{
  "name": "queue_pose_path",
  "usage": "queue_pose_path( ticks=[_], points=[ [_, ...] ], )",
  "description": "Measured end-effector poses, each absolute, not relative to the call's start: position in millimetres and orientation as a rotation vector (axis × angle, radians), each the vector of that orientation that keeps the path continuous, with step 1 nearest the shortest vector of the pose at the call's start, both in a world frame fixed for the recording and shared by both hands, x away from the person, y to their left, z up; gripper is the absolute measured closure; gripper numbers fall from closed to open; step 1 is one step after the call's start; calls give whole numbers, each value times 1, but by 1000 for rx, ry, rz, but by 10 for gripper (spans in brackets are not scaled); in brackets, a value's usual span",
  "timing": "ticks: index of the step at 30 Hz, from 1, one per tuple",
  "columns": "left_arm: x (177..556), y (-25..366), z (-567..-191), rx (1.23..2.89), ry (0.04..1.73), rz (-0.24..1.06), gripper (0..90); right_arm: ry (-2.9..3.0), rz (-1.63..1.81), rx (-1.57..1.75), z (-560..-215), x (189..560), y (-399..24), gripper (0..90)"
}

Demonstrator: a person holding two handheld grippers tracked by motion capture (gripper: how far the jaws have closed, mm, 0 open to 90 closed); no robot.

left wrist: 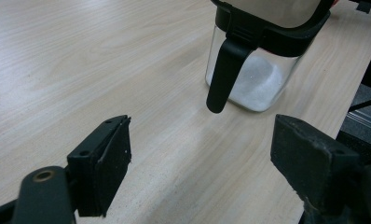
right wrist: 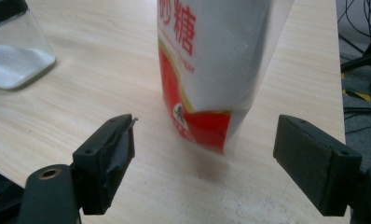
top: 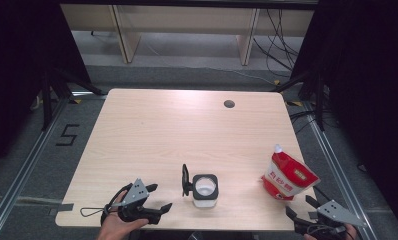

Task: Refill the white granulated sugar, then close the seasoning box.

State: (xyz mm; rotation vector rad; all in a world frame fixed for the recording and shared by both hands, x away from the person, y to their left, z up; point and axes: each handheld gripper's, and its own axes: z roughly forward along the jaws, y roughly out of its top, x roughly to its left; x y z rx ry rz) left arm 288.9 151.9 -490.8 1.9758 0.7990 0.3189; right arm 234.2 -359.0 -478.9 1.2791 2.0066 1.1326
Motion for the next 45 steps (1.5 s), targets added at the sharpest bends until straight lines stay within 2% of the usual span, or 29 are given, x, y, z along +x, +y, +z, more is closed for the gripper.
queue_pose_path(
  ticks=[27,32,33,34,39,42,44,45],
  points=[
    [291,155,-472,1932,827,365,220,2061,1055,1247,-487,220,-339,219],
    [292,156,-468,1920,830,363,335,2067,1055,1262,-485,219,-341,219],
    [292,155,-467,1919,835,368,335,2059,1052,1270,-486,219,-340,219],
    [294,155,-466,1926,832,359,406,2055,1055,1256,-486,219,-341,220],
    [293,151,-463,1910,802,314,590,2057,1043,1263,-486,217,-341,223],
    [292,147,-459,1934,765,344,726,2049,1044,1315,-486,213,-340,223],
    [291,145,-458,1935,760,353,803,2059,1043,1265,-486,214,-343,224],
    [291,144,-457,1942,749,373,803,2059,1043,1265,-486,214,-343,224]
  ],
)
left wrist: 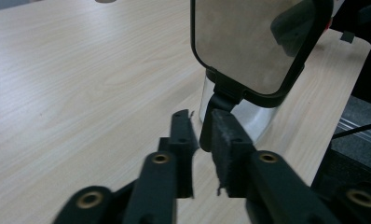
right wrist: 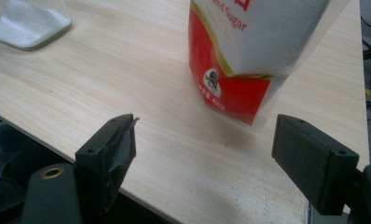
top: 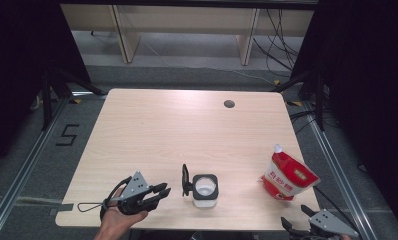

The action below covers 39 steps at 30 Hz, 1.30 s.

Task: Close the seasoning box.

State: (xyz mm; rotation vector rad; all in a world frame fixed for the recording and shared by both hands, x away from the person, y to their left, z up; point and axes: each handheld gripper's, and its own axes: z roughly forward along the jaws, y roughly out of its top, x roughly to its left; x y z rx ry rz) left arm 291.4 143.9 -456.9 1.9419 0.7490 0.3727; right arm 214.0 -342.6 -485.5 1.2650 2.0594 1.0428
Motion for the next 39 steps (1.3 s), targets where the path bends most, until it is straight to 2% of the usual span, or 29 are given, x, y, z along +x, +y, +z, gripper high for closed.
queue_pose_path(
  ticks=[1,3,39],
  points=[
    [291,141,-454,1947,741,394,866,2062,1047,1265,-485,213,-342,227],
    [291,138,-451,1945,723,402,890,2062,1031,1245,-485,213,-340,229],
    [302,104,-419,1973,592,403,892,2073,1027,1277,-484,211,-334,225]
  ],
)
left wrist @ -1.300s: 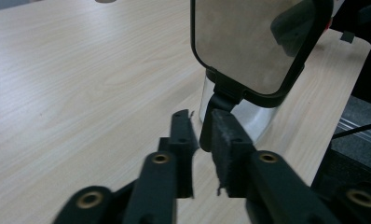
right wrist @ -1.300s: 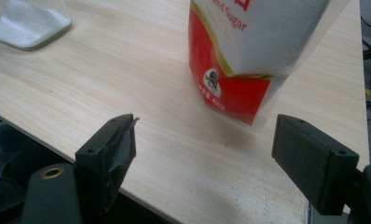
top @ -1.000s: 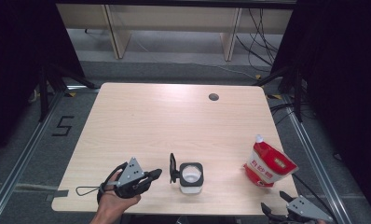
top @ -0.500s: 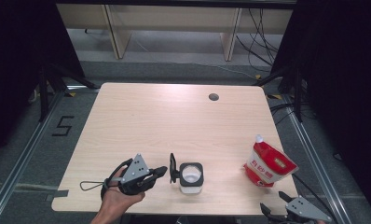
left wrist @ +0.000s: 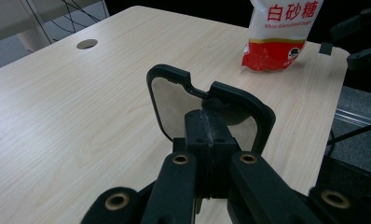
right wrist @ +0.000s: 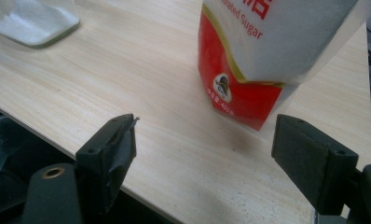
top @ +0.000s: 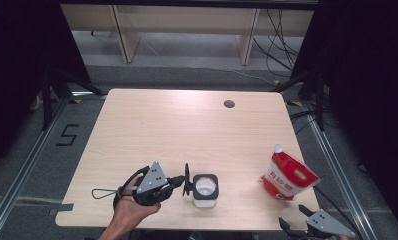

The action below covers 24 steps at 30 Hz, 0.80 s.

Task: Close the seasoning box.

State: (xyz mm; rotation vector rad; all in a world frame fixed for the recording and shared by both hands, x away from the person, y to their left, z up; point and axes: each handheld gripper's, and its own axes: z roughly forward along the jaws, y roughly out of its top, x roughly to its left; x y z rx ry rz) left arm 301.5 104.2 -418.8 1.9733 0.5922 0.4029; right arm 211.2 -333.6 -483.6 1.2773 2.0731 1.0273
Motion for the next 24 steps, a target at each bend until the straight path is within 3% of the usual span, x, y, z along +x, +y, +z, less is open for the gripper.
queue_pose_path(
  ticks=[24],
  points=[
    [308,72,-434,2031,550,326,892,2077,1017,1183,-484,215,-336,220]
  ],
)
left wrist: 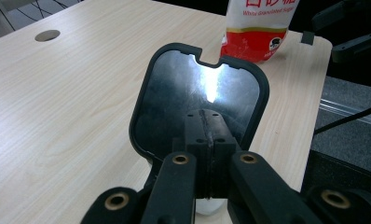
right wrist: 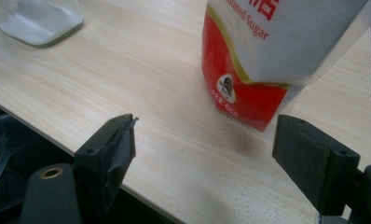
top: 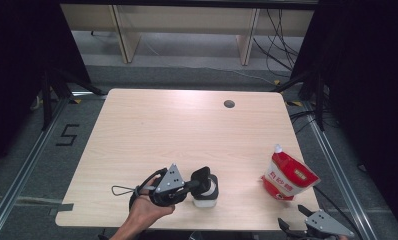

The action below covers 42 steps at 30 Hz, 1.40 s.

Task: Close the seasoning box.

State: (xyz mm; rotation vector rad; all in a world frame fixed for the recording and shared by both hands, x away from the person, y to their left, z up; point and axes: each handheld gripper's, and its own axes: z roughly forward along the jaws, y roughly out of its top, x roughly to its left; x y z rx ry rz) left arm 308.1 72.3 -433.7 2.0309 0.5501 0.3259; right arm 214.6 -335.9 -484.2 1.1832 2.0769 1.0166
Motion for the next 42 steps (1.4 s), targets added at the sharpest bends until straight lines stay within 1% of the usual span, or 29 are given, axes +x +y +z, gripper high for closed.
queue_pose_path(
  ticks=[12,18,20,23,24,25,26,27,28,29,30,34,42],
  points=[
    [312,60,-446,2075,535,292,891,2079,1028,1183,-484,215,-335,218],
    [311,57,-446,2064,533,262,890,2081,1028,1182,-484,215,-335,218],
    [312,57,-446,2058,541,260,878,2081,1038,1217,-485,213,-333,218],
    [312,58,-445,2057,547,253,802,2083,1043,1244,-484,212,-332,217],
    [312,61,-441,2022,563,225,766,2082,1044,1242,-484,212,-332,218],
    [312,61,-441,2022,563,225,722,2080,1043,1237,-484,213,-333,218],
    [312,63,-439,2004,566,223,722,2080,1043,1237,-484,213,-333,218],
    [313,65,-436,1991,562,227,677,2080,1039,1212,-484,214,-334,218],
    [312,68,-433,1986,552,227,611,2080,1026,1174,-485,215,-336,218],
    [311,71,-431,1968,558,220,611,2086,1041,1196,-485,215,-334,217],
    [310,79,-429,1954,576,233,562,2085,1039,1191,-485,215,-335,218],
    [306,92,-429,1937,604,233,479,2097,1049,1216,-485,214,-334,218],
    [302,113,-434,1947,636,254,370,2100,1048,1215,-484,214,-334,218]
  ],
)
